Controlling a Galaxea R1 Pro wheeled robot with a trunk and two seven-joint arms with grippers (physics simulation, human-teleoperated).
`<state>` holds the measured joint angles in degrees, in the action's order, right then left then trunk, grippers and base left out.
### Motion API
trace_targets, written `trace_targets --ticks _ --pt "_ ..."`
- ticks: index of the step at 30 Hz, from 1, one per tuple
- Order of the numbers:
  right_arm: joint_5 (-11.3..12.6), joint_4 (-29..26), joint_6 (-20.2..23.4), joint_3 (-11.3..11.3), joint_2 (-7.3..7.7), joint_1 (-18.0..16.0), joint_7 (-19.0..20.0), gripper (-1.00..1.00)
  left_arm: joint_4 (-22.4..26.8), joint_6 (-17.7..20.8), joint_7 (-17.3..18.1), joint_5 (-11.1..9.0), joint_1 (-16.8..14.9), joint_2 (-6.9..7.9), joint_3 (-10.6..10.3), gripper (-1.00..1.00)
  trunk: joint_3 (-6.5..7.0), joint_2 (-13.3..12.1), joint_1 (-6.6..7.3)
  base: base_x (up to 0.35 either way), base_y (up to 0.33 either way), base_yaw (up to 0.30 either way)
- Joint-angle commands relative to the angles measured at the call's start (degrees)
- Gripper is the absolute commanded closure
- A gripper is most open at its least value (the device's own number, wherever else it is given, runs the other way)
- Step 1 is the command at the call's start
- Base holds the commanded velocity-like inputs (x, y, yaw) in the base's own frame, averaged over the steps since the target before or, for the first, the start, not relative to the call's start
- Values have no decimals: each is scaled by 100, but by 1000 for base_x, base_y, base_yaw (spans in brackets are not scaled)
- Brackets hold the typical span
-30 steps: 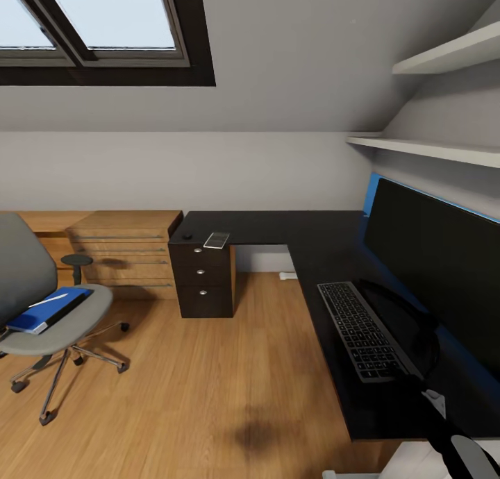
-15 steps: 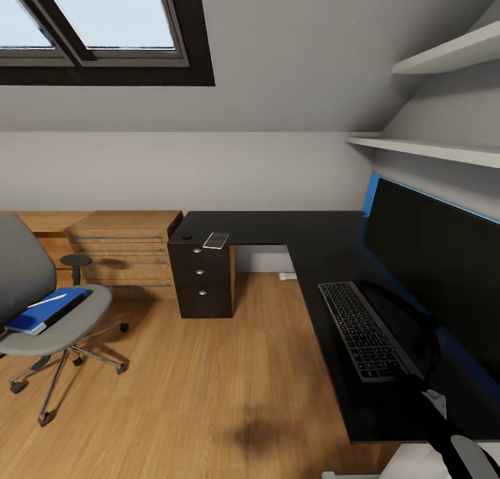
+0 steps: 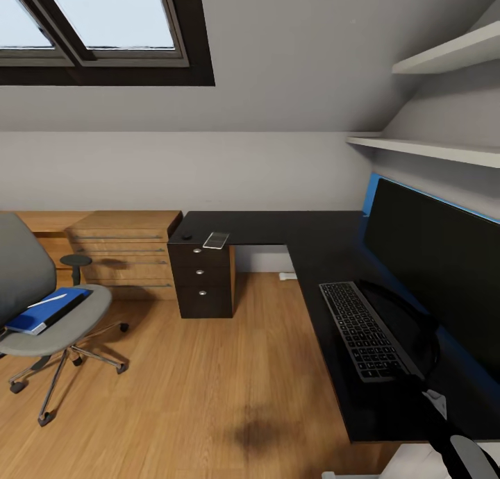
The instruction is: In the bedroom, organize the workspace by keeping the computer under the desk, ensuring the monitor is on the desk, placing the keyboard on the desk next to the monitor, placing the mouse on the desk next to the keyboard, moving the folder from the swivel chair onto the desk next to the mouse, stacking the notebook on top of the folder with the pen on top of the notebook, and positioning the swivel chair next to the desk.
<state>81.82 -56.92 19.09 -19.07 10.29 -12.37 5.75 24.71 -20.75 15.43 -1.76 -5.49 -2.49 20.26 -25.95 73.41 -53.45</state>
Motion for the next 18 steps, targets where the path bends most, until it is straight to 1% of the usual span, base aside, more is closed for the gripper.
trace_targets --ticks 1,18 --pt "-70 15 34 -18 0 -2 -91 100 -1 0 56 -19 -4 -5 41 -100 -7 3 0 0 0 0" --pt "-80 15 25 -18 -9 -2 -83 100 -1 0 56 -18 -4 -5 40 -100 -7 3 0 0 0 0"
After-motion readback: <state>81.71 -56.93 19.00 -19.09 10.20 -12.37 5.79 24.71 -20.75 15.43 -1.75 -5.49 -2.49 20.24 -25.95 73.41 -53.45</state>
